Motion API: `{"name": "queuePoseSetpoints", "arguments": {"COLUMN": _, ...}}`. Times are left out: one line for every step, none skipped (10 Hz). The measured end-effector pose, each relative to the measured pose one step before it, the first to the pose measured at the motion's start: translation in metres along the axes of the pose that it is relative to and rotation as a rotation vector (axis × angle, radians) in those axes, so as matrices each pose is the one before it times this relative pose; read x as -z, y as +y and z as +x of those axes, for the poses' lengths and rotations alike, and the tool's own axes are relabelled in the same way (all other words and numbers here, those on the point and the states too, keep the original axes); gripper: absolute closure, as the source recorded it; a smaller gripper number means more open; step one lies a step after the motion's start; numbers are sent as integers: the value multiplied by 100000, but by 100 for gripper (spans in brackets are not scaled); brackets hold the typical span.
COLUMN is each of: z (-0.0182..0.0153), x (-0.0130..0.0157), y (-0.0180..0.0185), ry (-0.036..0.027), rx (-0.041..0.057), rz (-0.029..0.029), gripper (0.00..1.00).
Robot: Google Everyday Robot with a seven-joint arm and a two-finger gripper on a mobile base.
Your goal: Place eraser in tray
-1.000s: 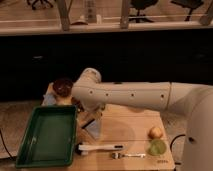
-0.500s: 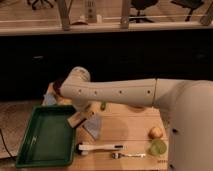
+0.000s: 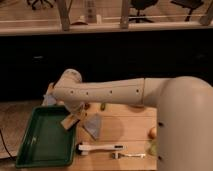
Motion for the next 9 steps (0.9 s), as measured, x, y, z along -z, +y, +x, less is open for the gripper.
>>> {"name": "queuePoseSetpoints", "arguments": {"z": -174, "x": -281, "y": -246, "ry": -195, "rx": 1829, "rz": -119, "gripper": 99}}
{"name": "queuePoseSetpoints", "arguments": {"z": -80, "x": -286, "y": 141, "ry": -204, "rx": 1206, "rz": -410, "gripper": 99}}
{"name": "queuePoseSetpoints", "arguments": {"z": -514, "x": -304, "y": -247, "ry": -595, "rx": 1508, "rz": -230, "gripper": 99}}
{"name": "queuePoseSetpoints", "arguments": {"z": -853, "x": -261, "y": -719, "ry": -753, "rx": 2379, "rz": 75, "gripper": 99}}
{"name": "queuePoseSetpoints", "arguments": {"z": -378, "x": -181, "y": -403, "ry": -458, "rx": 1766, "rz": 133, "gripper": 99}}
{"name": "queuePoseSetpoints", "arguments": {"z": -65, "x": -225, "y": -58, "ry": -243, "rx": 1382, "rz": -140, "gripper": 99}}
{"name": "queuePoseSetpoints", "arguments": {"z": -248, "x": -325, "y": -18, "ry": -457, "rx": 1556, "rz": -52, "gripper": 99}}
{"name": "queuePoseSetpoints", "arguments": {"z": -314, "x": -155, "y": -195, "ry": -510, "rx": 1745, "rz": -43, "gripper": 99}}
{"name": "queuePoseSetpoints", "arguments": {"z": -225, "x": -205, "y": -233, "ry": -570, "rx": 1319, "rz": -162, "gripper": 99}}
